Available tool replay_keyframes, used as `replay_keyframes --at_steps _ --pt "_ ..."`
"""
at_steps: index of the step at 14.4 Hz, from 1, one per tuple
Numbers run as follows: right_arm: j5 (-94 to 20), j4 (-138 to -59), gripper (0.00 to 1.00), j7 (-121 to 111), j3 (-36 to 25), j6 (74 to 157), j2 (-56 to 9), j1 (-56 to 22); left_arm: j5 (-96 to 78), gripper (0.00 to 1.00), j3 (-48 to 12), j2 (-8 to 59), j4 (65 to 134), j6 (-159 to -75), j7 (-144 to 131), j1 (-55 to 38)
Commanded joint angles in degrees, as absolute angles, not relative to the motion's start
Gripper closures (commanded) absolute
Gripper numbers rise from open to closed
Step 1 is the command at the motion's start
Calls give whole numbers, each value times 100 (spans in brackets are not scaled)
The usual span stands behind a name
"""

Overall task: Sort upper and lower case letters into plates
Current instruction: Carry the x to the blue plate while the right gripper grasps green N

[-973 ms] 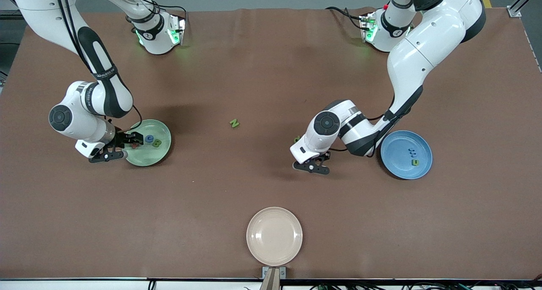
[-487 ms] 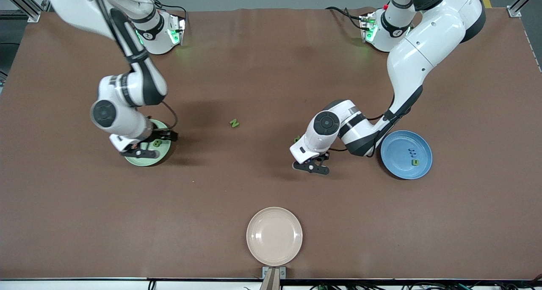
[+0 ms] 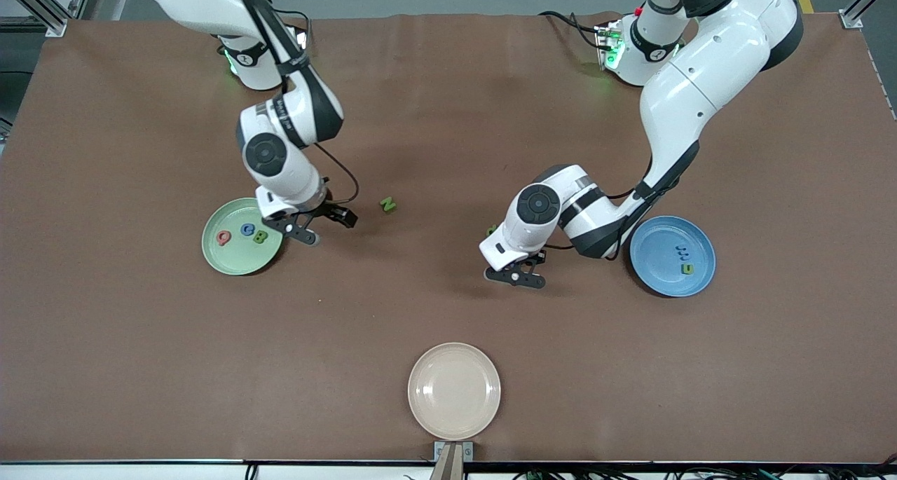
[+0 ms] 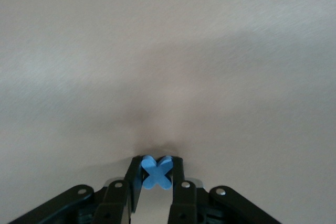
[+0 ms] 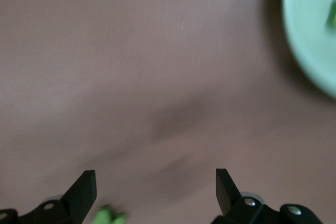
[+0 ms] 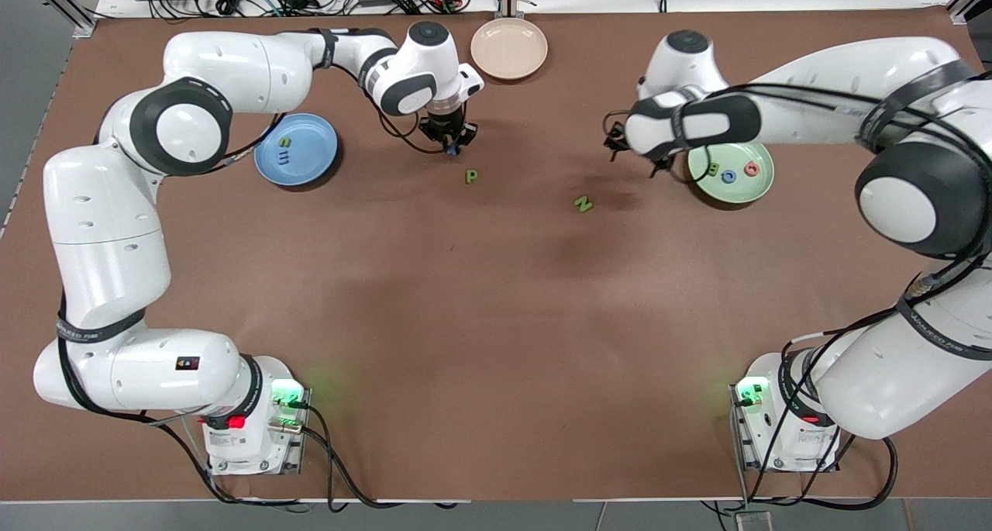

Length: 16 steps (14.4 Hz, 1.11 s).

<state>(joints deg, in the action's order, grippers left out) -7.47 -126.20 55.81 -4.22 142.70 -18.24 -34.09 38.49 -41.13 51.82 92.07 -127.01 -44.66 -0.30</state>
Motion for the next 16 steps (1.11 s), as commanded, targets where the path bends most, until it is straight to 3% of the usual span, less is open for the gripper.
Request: replay_keyframes --at_steps 1,4,7,12,16 --pt "-774 -12744 0 7019 -492 14598 -1924 -3971 3665 90 -4673 4799 9447 -12034 -4351 620" --pt "-773 -12744 1 7961 -501 14862 -2091 -4236 3735 90 -5771 4536 10333 -11918 -3904 2244" --pt "-773 -12735 10 8305 -501 15107 -2276 -4333 4374 90 -6502 4465 11037 -11717 -3588 3661" --pt "-765 -12639 24 8657 -510 15380 -2645 -4552 5667 90 -6592 4491 11496 -11716 -3174 4612" --pt "-756 -12507 30 8859 -501 15425 -2768 -4676 6134 90 -6583 4561 11733 -12049 -2621 5263"
